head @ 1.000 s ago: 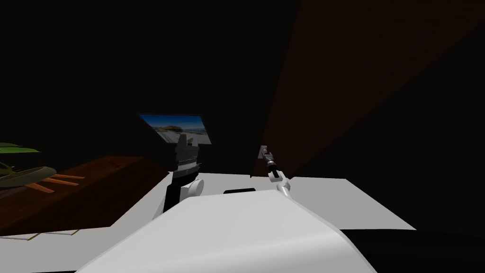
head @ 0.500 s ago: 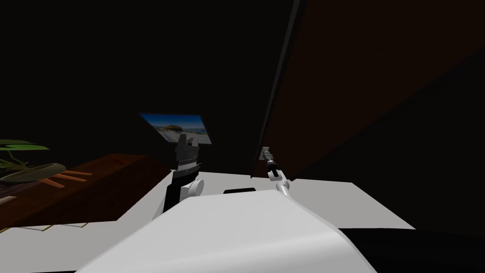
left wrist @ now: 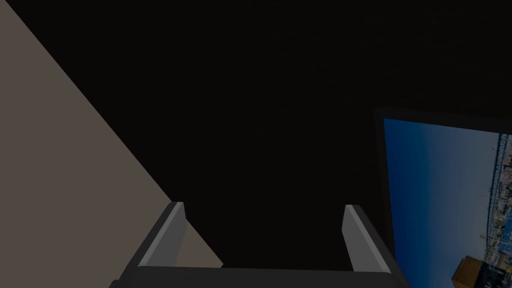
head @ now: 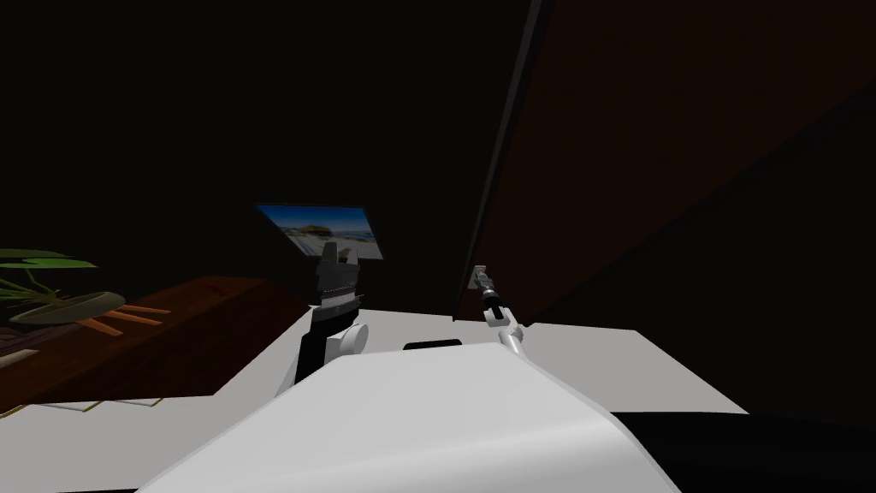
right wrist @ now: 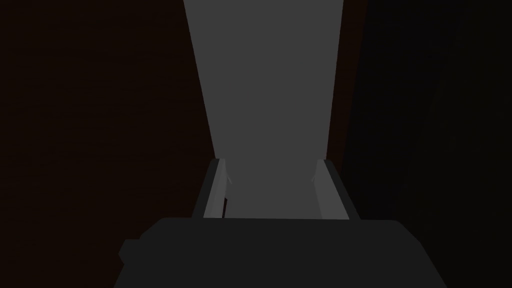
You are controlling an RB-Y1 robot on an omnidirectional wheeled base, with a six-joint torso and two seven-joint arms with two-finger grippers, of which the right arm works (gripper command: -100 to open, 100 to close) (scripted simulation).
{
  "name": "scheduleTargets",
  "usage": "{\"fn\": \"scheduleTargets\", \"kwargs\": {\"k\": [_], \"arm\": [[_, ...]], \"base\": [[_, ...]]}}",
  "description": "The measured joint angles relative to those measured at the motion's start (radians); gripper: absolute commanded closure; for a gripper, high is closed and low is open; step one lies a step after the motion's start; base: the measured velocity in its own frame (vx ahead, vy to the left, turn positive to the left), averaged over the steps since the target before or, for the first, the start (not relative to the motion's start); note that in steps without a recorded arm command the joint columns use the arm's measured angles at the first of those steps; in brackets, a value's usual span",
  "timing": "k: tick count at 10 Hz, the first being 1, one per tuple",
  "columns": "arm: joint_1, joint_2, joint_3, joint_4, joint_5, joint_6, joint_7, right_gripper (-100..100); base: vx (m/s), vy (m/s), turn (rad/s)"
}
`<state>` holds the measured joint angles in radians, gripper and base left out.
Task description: Pull the door open
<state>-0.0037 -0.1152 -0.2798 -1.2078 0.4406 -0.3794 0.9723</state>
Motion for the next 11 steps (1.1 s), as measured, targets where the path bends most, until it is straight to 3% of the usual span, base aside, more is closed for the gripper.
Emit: {"fn": "scheduleTargets", "kwargs": {"k": [11], "arm": [[-0.015, -0.025, 0.031, 0.057, -0.106, -0.008, -0.267, 100]], "base": [[-0.054, -0.009, 0.028]]}}
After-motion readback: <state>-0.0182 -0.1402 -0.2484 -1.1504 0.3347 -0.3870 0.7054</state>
